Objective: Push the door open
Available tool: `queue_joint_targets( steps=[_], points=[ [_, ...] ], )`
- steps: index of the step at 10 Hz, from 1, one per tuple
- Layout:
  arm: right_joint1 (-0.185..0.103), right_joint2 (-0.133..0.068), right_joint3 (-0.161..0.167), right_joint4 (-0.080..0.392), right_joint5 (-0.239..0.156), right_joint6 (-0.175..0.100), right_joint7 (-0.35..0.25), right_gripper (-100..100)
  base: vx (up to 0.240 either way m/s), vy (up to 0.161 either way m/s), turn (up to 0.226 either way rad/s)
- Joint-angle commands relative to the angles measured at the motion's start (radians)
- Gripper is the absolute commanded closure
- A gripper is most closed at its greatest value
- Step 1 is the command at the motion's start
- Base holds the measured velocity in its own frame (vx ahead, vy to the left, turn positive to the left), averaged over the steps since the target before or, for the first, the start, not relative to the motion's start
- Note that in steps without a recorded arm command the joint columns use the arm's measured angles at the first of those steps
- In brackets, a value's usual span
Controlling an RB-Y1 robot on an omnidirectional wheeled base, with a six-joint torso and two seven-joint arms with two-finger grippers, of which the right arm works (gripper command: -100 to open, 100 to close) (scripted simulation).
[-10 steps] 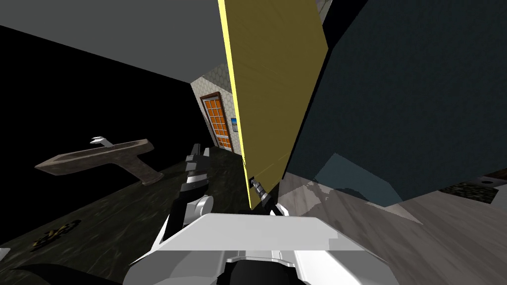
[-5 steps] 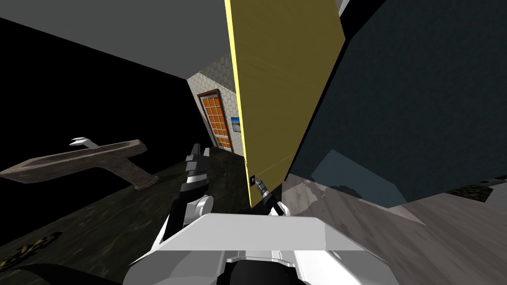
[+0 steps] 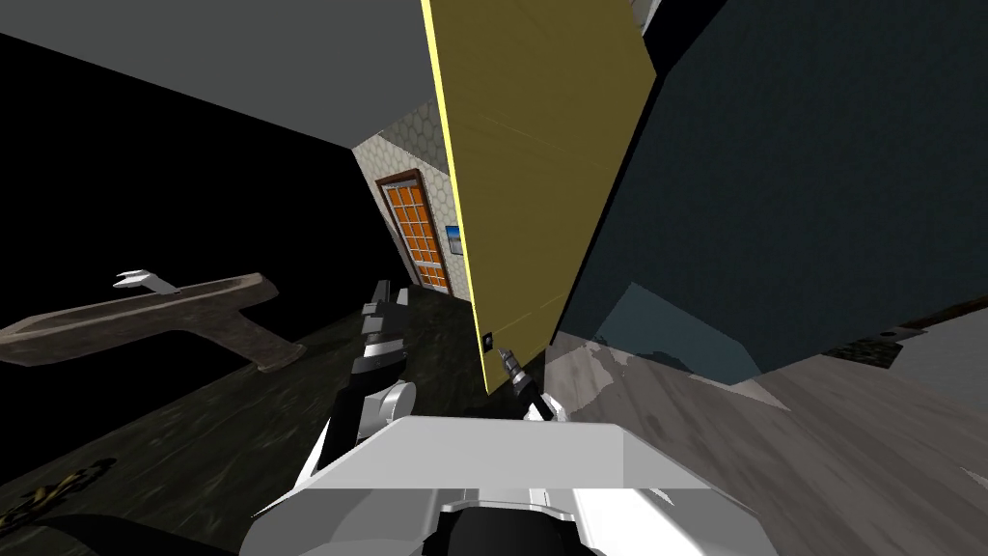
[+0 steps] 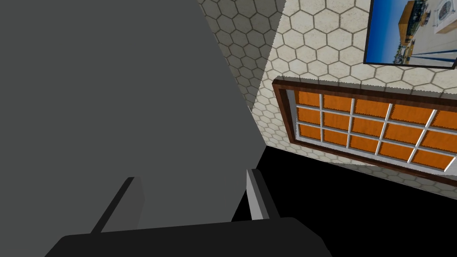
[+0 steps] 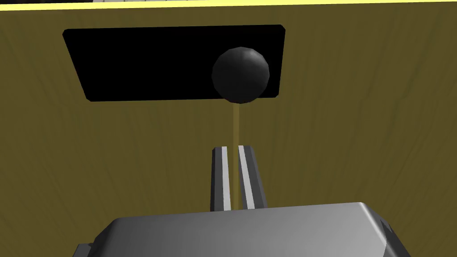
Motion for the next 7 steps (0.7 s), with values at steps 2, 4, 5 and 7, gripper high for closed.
queue_joint_targets(
  steps=[2,4,5,7],
  points=[
    [0.007,0.008,0.005,-0.011,-0.003,0.002,-0.005,-100,-0.258,-0.107,-0.04],
    [0.008,0.01,0.005,-0.011,-0.004,0.001,-0.006,-100,-0.169,-0.028,-0.023],
    [0.01,0.005,0.002,-0.007,-0.005,-0.007,-0.003,-100,0.095,0.075,0.044],
    [0.01,0.004,-0.001,-0.004,-0.005,-0.013,0.0,-100,0.175,0.127,0.015]
  ],
)
